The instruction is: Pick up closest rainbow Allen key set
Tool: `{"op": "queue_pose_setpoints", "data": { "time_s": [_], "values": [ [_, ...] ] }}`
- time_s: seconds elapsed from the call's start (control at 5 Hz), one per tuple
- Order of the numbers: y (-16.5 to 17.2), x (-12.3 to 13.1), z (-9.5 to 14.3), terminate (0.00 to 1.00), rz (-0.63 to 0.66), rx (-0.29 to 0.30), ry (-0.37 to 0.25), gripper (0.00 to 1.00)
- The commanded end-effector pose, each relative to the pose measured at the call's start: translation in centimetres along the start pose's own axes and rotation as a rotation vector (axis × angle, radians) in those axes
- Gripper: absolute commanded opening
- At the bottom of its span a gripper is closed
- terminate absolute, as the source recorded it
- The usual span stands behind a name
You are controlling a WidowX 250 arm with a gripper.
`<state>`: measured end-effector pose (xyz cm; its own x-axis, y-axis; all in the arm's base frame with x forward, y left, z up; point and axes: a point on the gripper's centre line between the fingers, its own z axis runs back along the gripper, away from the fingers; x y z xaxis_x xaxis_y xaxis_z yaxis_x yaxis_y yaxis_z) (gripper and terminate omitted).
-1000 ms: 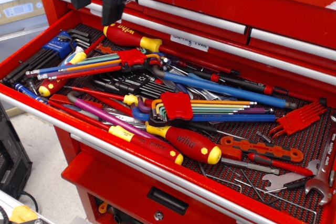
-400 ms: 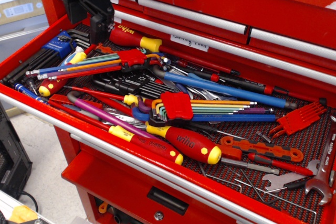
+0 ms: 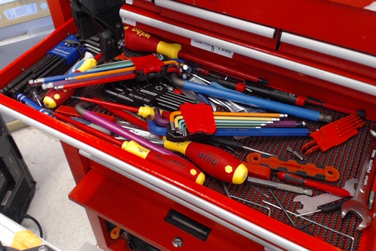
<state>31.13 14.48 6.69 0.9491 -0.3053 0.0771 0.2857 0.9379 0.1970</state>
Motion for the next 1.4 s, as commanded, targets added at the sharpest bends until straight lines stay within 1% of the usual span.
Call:
{"op": "queue_pose_setpoints", "data": {
  "time_s": [0.0,0.4,0.6,0.8,1.2],
  "values": [
    [0.8,0.2,-1.1,0.0,-0.028,0.001,-0.073,1.0],
    [0.7,0.3,-3.1,0.0,-0.039,-0.016,-0.085,1.0],
    [0.4,0.3,-4.1,0.0,-0.037,-0.009,-0.094,1.0],
    [0.1,0.1,-5.3,0.0,-0.035,-0.014,-0.109,1.0],
    [-0.9,0.3,-7.3,0.0,0.0,-0.047,-0.156,1.0]
  ]
}}
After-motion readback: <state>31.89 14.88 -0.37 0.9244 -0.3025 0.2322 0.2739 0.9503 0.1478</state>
